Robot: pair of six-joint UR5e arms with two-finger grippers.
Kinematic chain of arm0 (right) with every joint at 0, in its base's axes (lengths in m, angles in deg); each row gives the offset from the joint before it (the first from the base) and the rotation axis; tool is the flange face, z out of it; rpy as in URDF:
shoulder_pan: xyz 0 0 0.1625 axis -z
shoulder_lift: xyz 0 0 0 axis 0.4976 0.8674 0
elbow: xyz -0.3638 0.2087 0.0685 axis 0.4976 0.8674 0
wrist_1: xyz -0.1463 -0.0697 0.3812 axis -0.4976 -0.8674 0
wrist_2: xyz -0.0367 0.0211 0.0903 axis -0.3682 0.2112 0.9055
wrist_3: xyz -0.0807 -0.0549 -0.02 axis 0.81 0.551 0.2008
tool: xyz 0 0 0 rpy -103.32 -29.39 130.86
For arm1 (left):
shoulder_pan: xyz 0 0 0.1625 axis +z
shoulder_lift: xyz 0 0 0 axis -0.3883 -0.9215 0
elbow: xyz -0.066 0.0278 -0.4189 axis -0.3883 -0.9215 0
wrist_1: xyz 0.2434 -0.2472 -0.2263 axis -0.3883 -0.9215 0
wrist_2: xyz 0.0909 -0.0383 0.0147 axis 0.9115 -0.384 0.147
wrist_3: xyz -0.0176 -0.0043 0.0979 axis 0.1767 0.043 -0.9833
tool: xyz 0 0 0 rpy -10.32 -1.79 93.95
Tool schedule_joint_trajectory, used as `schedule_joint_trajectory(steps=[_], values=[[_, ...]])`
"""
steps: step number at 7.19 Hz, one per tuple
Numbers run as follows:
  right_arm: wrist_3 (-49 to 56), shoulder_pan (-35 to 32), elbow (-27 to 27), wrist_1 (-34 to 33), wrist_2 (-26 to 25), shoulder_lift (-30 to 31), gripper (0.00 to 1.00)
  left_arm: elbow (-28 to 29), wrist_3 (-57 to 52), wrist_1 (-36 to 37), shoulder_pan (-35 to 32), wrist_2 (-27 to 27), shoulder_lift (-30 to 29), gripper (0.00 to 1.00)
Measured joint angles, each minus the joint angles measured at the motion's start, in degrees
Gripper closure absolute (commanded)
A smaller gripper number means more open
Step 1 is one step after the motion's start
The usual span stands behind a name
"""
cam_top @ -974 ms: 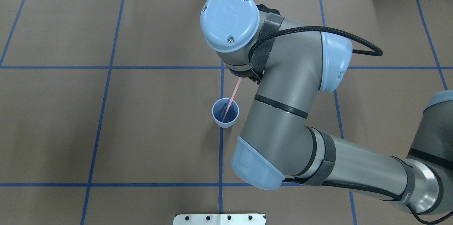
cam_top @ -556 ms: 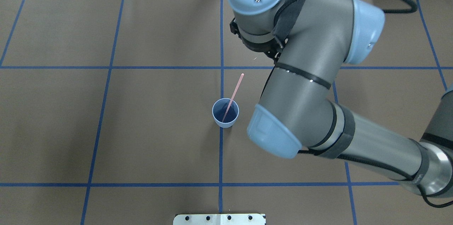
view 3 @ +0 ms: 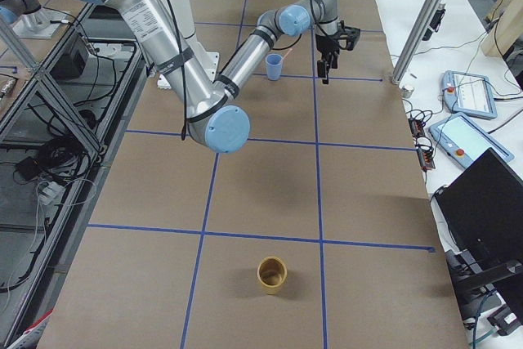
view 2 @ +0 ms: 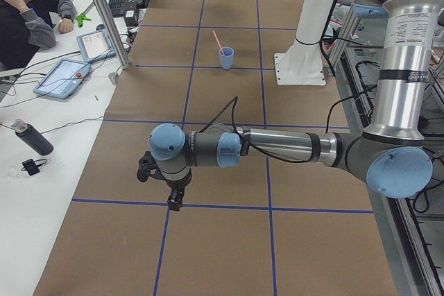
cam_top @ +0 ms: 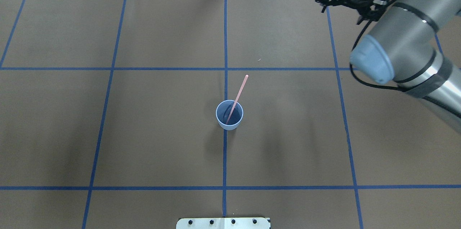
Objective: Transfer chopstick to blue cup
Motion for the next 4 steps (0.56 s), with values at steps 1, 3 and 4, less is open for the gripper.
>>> schedule_joint_trajectory(steps=[1, 3, 4], values=[[10.5, -4.7, 0.6, 1.4, 3.7, 4.5, 0.00, -0.4, 0.1, -0.4, 0.0, 0.3, 1.5, 0.01], [28.9, -11.9, 2.7, 3.5, 8.4, 12.7, 0.00, -1.3, 0.2, -0.7, -0.1, 0.4, 2.8, 0.01], [36.5, -15.1, 4.1, 7.0, 10.1, 17.8, 0.00, -1.8, 0.2, -0.7, -0.1, 0.4, 2.9, 0.01]])
